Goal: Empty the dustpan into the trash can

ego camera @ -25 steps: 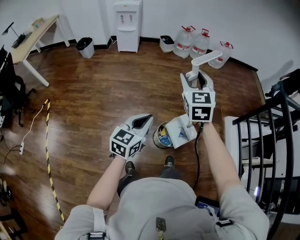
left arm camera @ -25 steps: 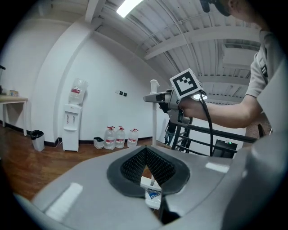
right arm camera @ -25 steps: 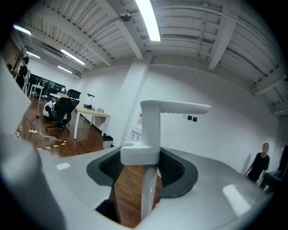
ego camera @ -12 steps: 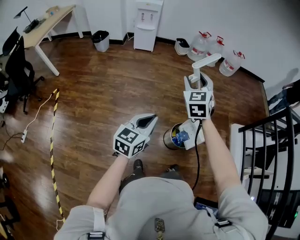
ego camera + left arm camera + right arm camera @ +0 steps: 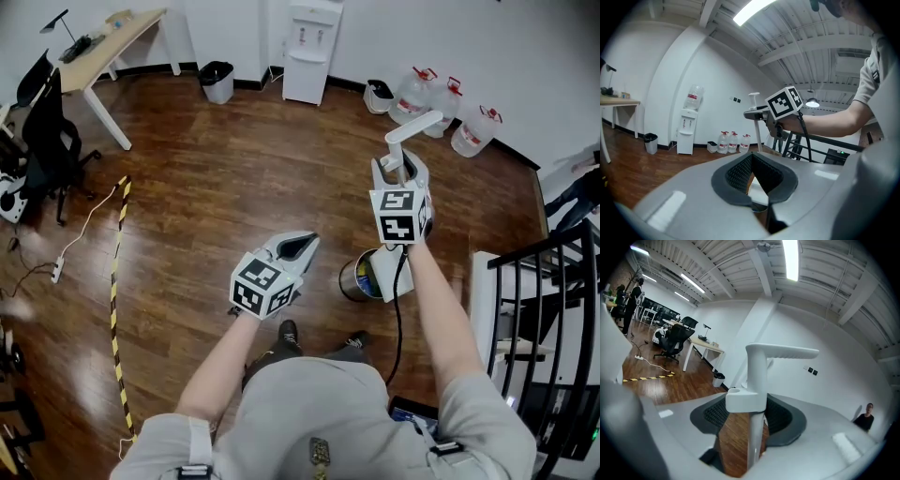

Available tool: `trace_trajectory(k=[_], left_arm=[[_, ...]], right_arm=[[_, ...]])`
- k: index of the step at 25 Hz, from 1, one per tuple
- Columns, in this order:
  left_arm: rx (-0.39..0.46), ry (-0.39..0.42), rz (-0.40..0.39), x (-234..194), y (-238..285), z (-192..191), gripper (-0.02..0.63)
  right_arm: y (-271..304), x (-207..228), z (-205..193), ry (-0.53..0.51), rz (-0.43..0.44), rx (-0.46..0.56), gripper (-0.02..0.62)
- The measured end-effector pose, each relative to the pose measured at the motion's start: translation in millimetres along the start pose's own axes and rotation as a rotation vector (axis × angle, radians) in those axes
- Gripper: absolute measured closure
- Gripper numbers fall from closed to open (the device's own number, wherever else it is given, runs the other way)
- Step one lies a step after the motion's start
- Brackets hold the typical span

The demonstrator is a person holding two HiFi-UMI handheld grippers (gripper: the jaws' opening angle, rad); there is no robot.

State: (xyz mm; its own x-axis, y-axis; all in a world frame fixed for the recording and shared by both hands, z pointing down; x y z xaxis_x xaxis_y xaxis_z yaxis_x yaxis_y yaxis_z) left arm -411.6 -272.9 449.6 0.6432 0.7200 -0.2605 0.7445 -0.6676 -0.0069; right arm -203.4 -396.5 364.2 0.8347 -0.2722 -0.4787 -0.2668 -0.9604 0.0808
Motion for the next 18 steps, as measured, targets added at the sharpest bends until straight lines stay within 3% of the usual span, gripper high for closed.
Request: trace_trajectory(k=[7, 18], left_arm=[[-0.017, 0.000, -0.089, 11, 30, -4, 0.601], [-0.046, 0.019, -0.234, 95, 118, -9, 0.601]], right_arm=[[-27, 34, -4, 0.019, -0.024, 0.011, 0.379], [-123, 158, -35, 0.116, -0.231, 0.066, 0.379]])
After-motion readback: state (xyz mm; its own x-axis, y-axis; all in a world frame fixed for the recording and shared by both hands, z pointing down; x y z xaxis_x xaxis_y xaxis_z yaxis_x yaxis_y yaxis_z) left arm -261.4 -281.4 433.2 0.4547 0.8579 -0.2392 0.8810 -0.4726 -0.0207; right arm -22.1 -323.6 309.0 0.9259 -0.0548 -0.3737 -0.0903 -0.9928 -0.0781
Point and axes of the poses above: the fingertips, and each gripper's own axes: y forward along the fingers, x to its right, z out of its top, the point moved 9 cm from there along -y, backward along the fingers, and after that the axes turned 14 degrees about x, right-handed, at the moved point
